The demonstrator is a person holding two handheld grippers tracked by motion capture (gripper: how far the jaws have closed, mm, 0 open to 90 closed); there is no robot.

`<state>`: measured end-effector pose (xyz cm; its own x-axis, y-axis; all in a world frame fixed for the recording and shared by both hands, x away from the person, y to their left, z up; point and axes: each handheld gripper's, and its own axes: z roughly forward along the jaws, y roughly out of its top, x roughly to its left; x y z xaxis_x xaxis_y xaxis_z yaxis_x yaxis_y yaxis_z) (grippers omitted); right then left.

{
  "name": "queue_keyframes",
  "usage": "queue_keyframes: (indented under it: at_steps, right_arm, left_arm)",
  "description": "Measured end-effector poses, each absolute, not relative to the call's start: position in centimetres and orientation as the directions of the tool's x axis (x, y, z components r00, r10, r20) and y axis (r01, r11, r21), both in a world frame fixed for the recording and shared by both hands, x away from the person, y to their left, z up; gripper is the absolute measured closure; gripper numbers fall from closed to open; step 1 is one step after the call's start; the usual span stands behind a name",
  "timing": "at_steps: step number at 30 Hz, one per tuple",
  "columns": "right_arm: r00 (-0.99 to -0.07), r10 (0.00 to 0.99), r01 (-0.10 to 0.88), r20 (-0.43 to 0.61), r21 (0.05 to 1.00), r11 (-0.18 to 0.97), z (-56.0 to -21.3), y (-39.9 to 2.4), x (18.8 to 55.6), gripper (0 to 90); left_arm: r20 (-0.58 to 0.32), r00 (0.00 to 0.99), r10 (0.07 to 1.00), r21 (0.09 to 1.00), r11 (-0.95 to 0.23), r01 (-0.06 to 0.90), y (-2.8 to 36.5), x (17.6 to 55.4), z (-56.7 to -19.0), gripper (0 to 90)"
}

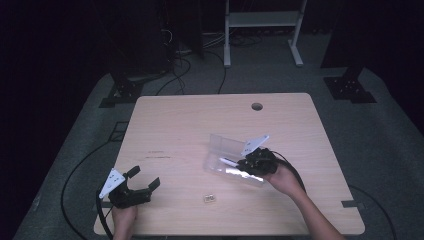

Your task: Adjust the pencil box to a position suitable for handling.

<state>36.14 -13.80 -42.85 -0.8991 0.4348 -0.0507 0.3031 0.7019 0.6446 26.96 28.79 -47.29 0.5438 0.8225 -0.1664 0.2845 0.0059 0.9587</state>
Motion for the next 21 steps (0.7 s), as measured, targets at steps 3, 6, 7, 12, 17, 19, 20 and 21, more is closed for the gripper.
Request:
queue_keyframes:
  at_steps: [3,6,7,12,17,19,20,21]
  right_arm:
    - [-0.899,0.435,0.306,-0.048,0.640,0.704,-43.0,-13.8,36.3,78.3]
    - [-0.898,0.438,0.312,-0.043,0.639,0.703,-43.0,-13.7,36.5,78.3]
    - [-0.898,0.438,0.315,-0.040,0.638,0.702,-43.1,-13.7,36.6,78.3]
    - [-0.902,0.430,0.312,-0.038,0.632,0.710,-43.4,-13.4,36.8,78.3]
    - [-0.903,0.429,0.321,-0.028,0.620,0.716,-43.8,-13.2,37.0,78.3]
    - [-0.904,0.426,0.322,-0.023,0.616,0.718,-44.0,-13.2,37.1,78.3]
    - [-0.904,0.427,0.325,-0.022,0.614,0.720,-44.1,-13.2,37.1,78.3]
    - [-0.904,0.426,0.324,-0.025,0.612,0.722,-44.2,-13.2,37.1,78.3]
  left_arm:
    - [-0.166,0.544,0.822,0.959,0.005,0.284,28.8,27.0,-47.3,1.1]
    - [-0.166,0.543,0.823,0.959,0.006,0.284,28.8,27.0,-47.3,1.1]
    - [-0.166,0.543,0.823,0.959,0.006,0.284,28.8,27.0,-47.3,1.1]
    - [-0.165,0.544,0.823,0.959,0.005,0.284,28.8,27.0,-47.3,1.1]
    - [-0.166,0.543,0.823,0.959,0.008,0.282,28.8,26.9,-47.3,1.1]
    - [-0.166,0.543,0.823,0.959,0.007,0.282,28.8,26.9,-47.3,1.1]
    - [-0.166,0.543,0.823,0.959,0.007,0.282,28.8,26.9,-47.3,1.1]
    - [-0.166,0.544,0.823,0.959,0.008,0.282,28.8,26.9,-47.3,1.1]
